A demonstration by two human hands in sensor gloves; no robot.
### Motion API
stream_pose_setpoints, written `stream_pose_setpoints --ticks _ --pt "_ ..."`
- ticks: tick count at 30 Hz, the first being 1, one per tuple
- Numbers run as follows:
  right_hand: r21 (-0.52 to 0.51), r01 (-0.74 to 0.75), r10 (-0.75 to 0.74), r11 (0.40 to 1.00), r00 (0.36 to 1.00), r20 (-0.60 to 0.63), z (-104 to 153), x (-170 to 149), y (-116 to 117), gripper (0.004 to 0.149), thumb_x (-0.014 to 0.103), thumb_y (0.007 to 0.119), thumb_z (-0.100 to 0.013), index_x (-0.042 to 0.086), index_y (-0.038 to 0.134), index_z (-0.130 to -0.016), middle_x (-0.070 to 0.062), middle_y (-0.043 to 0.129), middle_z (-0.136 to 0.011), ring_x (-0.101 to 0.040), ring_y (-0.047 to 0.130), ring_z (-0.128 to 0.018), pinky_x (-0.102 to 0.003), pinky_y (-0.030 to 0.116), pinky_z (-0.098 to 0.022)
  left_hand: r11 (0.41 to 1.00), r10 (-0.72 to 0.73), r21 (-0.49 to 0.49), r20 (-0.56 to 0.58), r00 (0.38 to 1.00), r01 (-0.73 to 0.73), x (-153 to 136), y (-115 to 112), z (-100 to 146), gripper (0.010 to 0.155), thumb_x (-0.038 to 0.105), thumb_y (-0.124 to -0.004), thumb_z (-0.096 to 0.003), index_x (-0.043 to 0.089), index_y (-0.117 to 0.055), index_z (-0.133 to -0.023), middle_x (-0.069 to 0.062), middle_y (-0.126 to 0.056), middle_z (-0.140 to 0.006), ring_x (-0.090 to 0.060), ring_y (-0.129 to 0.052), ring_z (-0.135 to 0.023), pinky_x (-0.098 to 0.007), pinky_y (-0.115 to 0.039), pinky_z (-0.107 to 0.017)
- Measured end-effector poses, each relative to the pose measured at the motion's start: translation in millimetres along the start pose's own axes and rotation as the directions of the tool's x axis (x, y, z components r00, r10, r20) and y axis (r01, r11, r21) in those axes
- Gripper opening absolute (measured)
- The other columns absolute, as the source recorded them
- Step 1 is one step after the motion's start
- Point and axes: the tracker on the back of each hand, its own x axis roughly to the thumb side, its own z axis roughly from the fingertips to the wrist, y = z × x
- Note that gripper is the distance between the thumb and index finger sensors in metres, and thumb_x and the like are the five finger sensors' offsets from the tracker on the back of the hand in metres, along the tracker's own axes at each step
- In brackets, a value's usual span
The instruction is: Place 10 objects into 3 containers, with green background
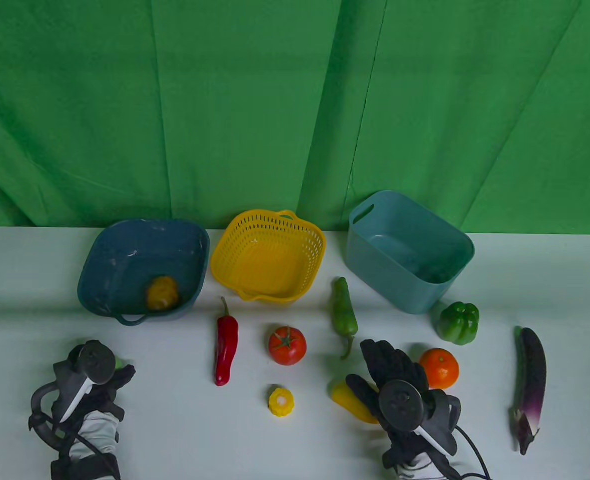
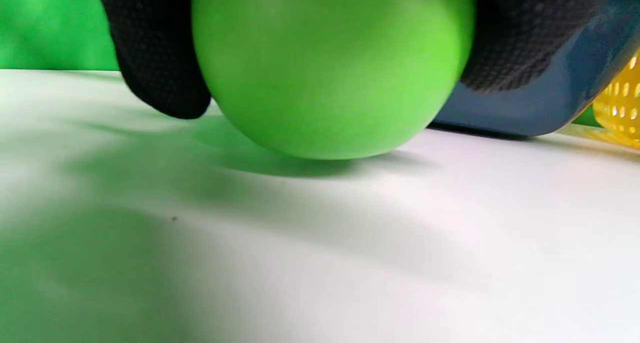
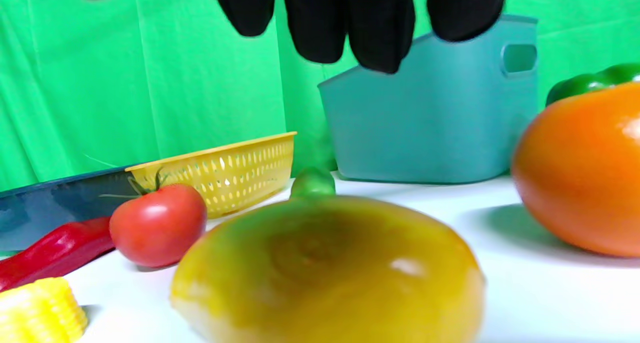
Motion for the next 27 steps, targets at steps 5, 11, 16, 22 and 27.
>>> stream_pose_setpoints --ticks 5,11,16,22,27 --pt "-0.003 0.005 -0.005 1.000 1.000 0.003 0 0 0 0.074 0.067 0.054 -0.055 0.025 0.047 -0.116 -0.017 0.058 -0.119 -0.049 0.064 -0.102 -0.070 0.051 -0.073 0.999 0.030 0.026 0.022 0.999 -0.031 3 12 7 0.097 0.066 -0.081 -0.0434 0.011 -0.044 -0.114 -0.023 -0.055 -0.113 -0.046 -0.077 -0.099 -0.053 -0.088 -0.054" --pt "-0.005 0.011 -0.011 1.000 1.000 0.007 0 0 0 0.074 0.067 0.054 -0.055 0.025 0.047 -0.116 -0.017 0.059 -0.119 -0.049 0.064 -0.102 -0.070 0.051 -0.073 0.997 0.044 0.059 0.070 0.997 -0.048 11 33 12 0.097 0.066 -0.081 -0.0434 0.010 -0.044 -0.114 -0.023 -0.055 -0.113 -0.046 -0.077 -0.099 -0.053 -0.088 -0.054" --pt "-0.012 0.019 -0.019 1.000 1.000 0.004 0 -1 -1 0.074 0.067 0.054 -0.055 0.025 0.047 -0.116 -0.017 0.059 -0.119 -0.049 0.064 -0.102 -0.070 0.051 -0.073 0.992 0.078 0.088 0.115 0.990 -0.089 17 50 15 0.097 0.066 -0.081 -0.0433 0.010 -0.045 -0.114 -0.023 -0.056 -0.113 -0.046 -0.077 -0.099 -0.053 -0.088 -0.054" --pt "-0.012 0.015 -0.015 1.000 1.000 0.004 1 -1 -2 0.074 0.067 0.054 -0.055 0.025 0.047 -0.116 -0.017 0.059 -0.119 -0.049 0.064 -0.102 -0.070 0.051 -0.073 0.984 0.100 0.128 0.182 0.978 -0.124 32 72 13 0.097 0.067 -0.081 -0.0433 0.011 -0.045 -0.114 -0.023 -0.056 -0.113 -0.046 -0.077 -0.099 -0.053 -0.089 -0.055" --pt "-0.026 0.016 -0.016 1.000 1.000 0.005 2 -1 -5 0.074 0.067 0.054 -0.055 0.025 0.047 -0.116 -0.017 0.059 -0.119 -0.049 0.064 -0.102 -0.070 0.051 -0.073 0.979 0.105 0.150 0.223 0.969 -0.140 50 85 4 0.097 0.067 -0.081 -0.0430 0.011 -0.045 -0.114 -0.023 -0.056 -0.113 -0.046 -0.077 -0.100 -0.053 -0.088 -0.055"
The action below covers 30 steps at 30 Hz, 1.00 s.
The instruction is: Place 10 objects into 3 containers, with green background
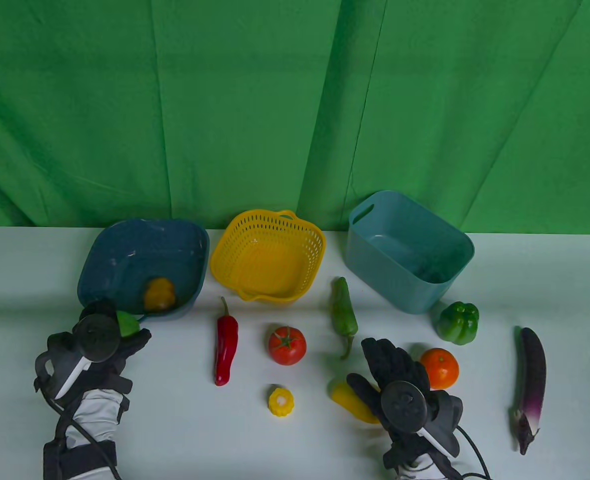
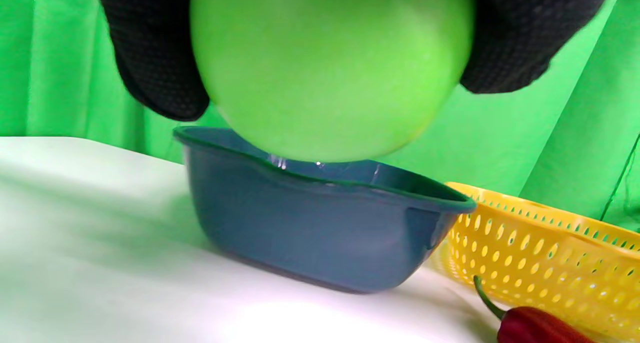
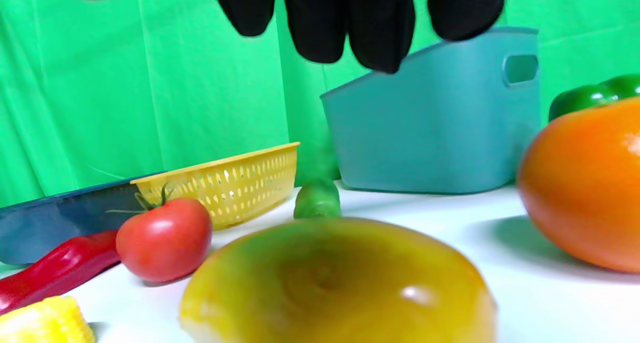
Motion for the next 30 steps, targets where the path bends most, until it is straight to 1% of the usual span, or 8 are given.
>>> stream_pose_setpoints --ticks 6,9,12,15,18,20,25,30 --pt "-0.009 -0.002 0.002 1.000 1.000 0.002 0 0 -1 0.075 0.067 0.054 -0.055 0.025 0.047 -0.116 -0.017 0.059 -0.119 -0.049 0.064 -0.102 -0.070 0.051 -0.073 1.000 -0.011 0.024 0.031 0.999 0.010 19 3 -19 0.097 0.067 -0.081 -0.0429 0.012 -0.045 -0.114 -0.022 -0.056 -0.114 -0.045 -0.077 -0.100 -0.052 -0.089 -0.055" --pt "-0.012 -0.008 0.008 1.000 1.000 0.000 0 -1 -1 0.075 0.067 0.054 -0.055 0.025 0.047 -0.116 -0.017 0.058 -0.119 -0.049 0.064 -0.102 -0.070 0.051 -0.073 0.998 -0.044 0.034 0.017 0.999 0.043 26 0 -33 0.097 0.067 -0.081 -0.0427 0.012 -0.045 -0.114 -0.022 -0.056 -0.114 -0.045 -0.077 -0.100 -0.052 -0.089 -0.056" --pt "-0.019 -0.011 0.011 1.000 1.000 -0.010 0 -4 -3 0.074 0.067 0.054 -0.055 0.025 0.047 -0.116 -0.017 0.059 -0.119 -0.049 0.063 -0.102 -0.070 0.051 -0.073 0.989 -0.140 0.049 -0.023 0.990 0.141 33 -5 -48 0.097 0.067 -0.081 -0.0428 0.012 -0.044 -0.114 -0.022 -0.055 -0.114 -0.045 -0.077 -0.100 -0.052 -0.088 -0.056" --pt "-0.026 -0.010 0.009 1.000 1.000 -0.023 0 -7 -5 0.075 0.067 0.054 -0.055 0.025 0.047 -0.116 -0.017 0.059 -0.119 -0.049 0.064 -0.102 -0.070 0.051 -0.073 0.966 -0.253 0.045 -0.047 0.966 0.255 39 -12 -60 0.097 0.068 -0.080 -0.0432 0.013 -0.043 -0.114 -0.021 -0.055 -0.114 -0.044 -0.077 -0.100 -0.051 -0.089 -0.056" --pt "-0.024 -0.017 0.017 1.000 0.999 -0.031 0 -8 -4 0.075 0.067 0.054 -0.055 0.025 0.048 -0.116 -0.017 0.059 -0.119 -0.049 0.063 -0.102 -0.071 0.051 -0.073 0.958 -0.283 0.036 -0.063 0.957 0.286 42 -19 -69 0.097 0.068 -0.079 -0.0434 0.013 -0.042 -0.114 -0.021 -0.054 -0.114 -0.044 -0.076 -0.101 -0.051 -0.088 -0.057" --pt "-0.019 -0.027 0.026 0.999 0.999 -0.035 0 -8 -3 0.075 0.067 0.054 -0.055 0.025 0.048 -0.116 -0.017 0.059 -0.119 -0.049 0.063 -0.102 -0.071 0.051 -0.073 0.955 -0.291 0.032 -0.093 0.952 0.295 41 -23 -74 0.097 0.068 -0.079 -0.0438 0.013 -0.041 -0.114 -0.020 -0.053 -0.115 -0.044 -0.075 -0.102 -0.052 -0.086 -0.059" --pt "-0.011 -0.035 0.035 0.999 0.999 -0.037 -1 -8 -2 0.075 0.067 0.054 -0.055 0.025 0.048 -0.116 -0.017 0.059 -0.119 -0.049 0.063 -0.102 -0.071 0.051 -0.073 0.935 -0.349 0.027 -0.101 0.931 0.354 43 -28 -82 0.096 0.067 -0.077 -0.0458 0.014 -0.038 -0.115 -0.020 -0.048 -0.116 -0.044 -0.070 -0.104 -0.054 -0.080 -0.064" --pt "0.000 -0.039 0.039 0.999 0.998 -0.038 -1 -7 -2 0.075 0.067 0.054 -0.055 0.025 0.048 -0.116 -0.017 0.059 -0.119 -0.049 0.063 -0.102 -0.071 0.051 -0.073 0.936 -0.351 -0.001 -0.089 0.932 0.353 44 -36 -81 0.096 0.067 -0.074 -0.0484 0.016 -0.030 -0.117 -0.022 -0.039 -0.119 -0.047 -0.062 -0.107 -0.060 -0.071 -0.067"
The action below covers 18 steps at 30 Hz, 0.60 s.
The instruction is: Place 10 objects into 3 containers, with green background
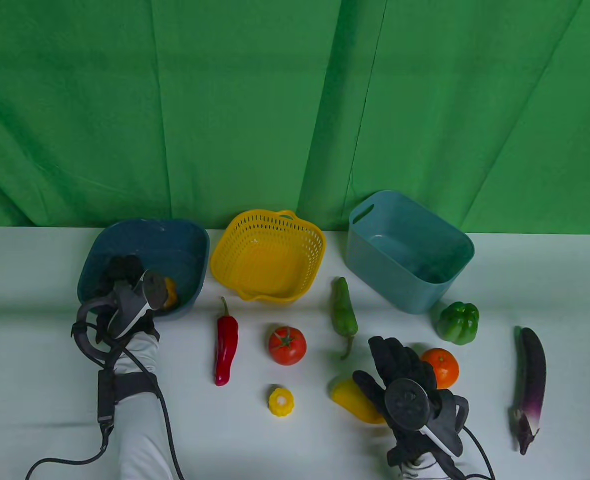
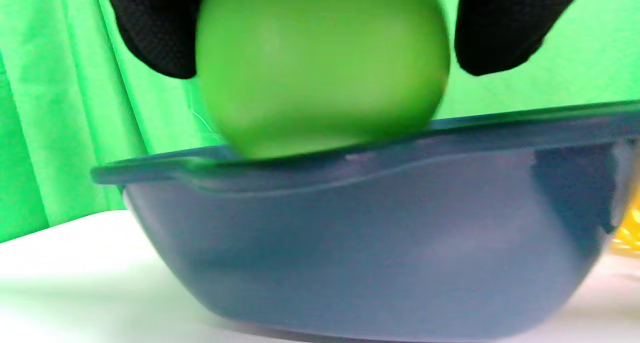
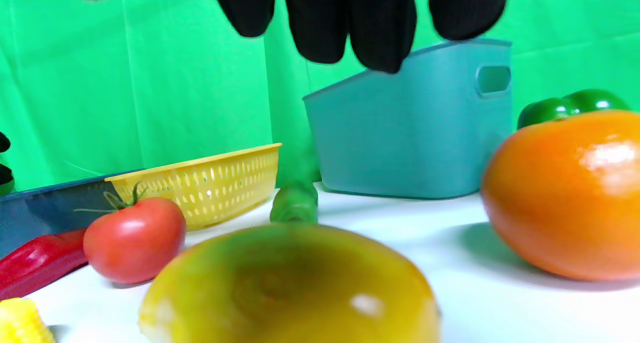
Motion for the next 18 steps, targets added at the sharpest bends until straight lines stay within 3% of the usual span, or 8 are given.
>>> stream_pose_setpoints --ticks 6,18 --pt "-0.003 0.004 -0.004 1.000 1.000 0.003 0 0 0 0.075 0.067 0.054 -0.055 0.025 0.048 -0.116 -0.017 0.059 -0.119 -0.049 0.064 -0.102 -0.071 0.051 -0.073 0.997 0.065 0.032 0.018 0.998 -0.065 -3 11 6 0.088 0.068 -0.063 -0.0538 0.018 -0.030 -0.119 -0.022 -0.037 -0.121 -0.048 -0.056 -0.110 -0.066 -0.065 -0.068" --pt "-0.004 0.021 -0.021 1.000 1.000 0.022 0 3 0 0.075 0.067 0.054 -0.055 0.025 0.047 -0.116 -0.017 0.059 -0.119 -0.049 0.063 -0.102 -0.071 0.051 -0.073 0.961 0.220 0.129 0.169 0.961 -0.243 4 36 38 0.078 0.063 -0.060 -0.0573 0.018 -0.038 -0.118 -0.021 -0.045 -0.120 -0.048 -0.062 -0.108 -0.064 -0.066 -0.066"
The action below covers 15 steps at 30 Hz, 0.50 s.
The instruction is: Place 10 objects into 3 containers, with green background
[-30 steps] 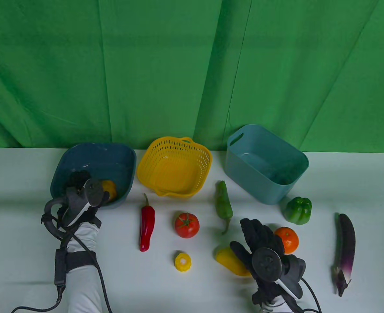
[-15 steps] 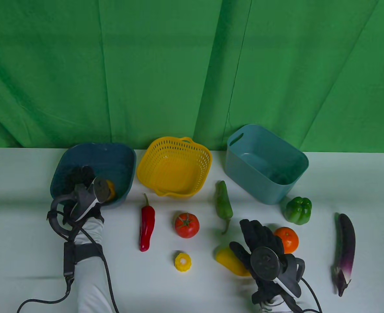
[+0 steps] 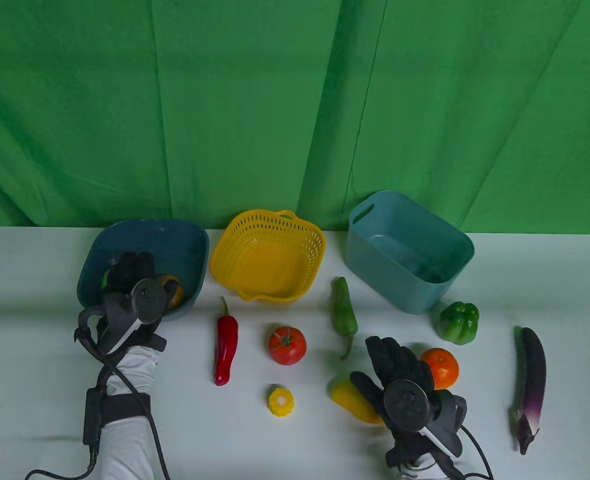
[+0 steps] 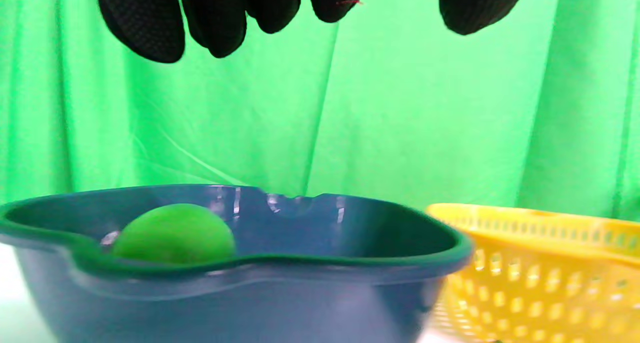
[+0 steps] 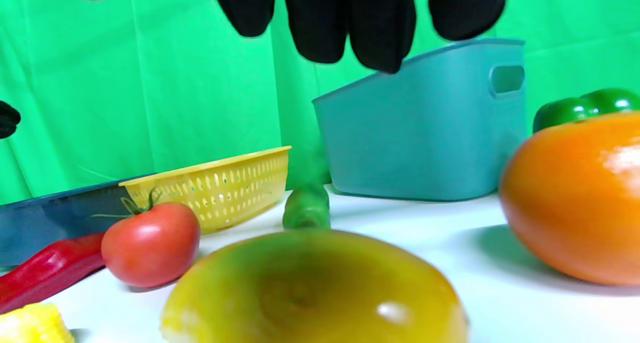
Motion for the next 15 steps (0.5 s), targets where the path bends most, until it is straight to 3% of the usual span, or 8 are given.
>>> stream_pose_setpoints --ticks 5,15 --pt "0.000 0.012 -0.012 1.000 1.000 0.003 0 0 0 0.075 0.067 0.054 -0.055 0.025 0.047 -0.116 -0.017 0.059 -0.119 -0.049 0.063 -0.102 -0.070 0.051 -0.073 0.997 0.071 0.021 0.083 0.994 -0.073 16 0 17 0.077 0.063 -0.060 -0.0572 0.019 -0.041 -0.118 -0.020 -0.049 -0.119 -0.046 -0.066 -0.106 -0.063 -0.068 -0.066" --pt "0.000 0.015 -0.015 1.000 1.000 0.011 1 2 0 0.075 0.067 0.054 -0.055 0.025 0.047 -0.116 -0.017 0.059 -0.119 -0.049 0.064 -0.102 -0.070 0.051 -0.073 0.987 0.159 -0.040 0.274 0.949 -0.154 59 -20 50 0.077 0.063 -0.060 -0.0574 0.019 -0.042 -0.118 -0.020 -0.050 -0.119 -0.046 -0.066 -0.106 -0.062 -0.068 -0.066"
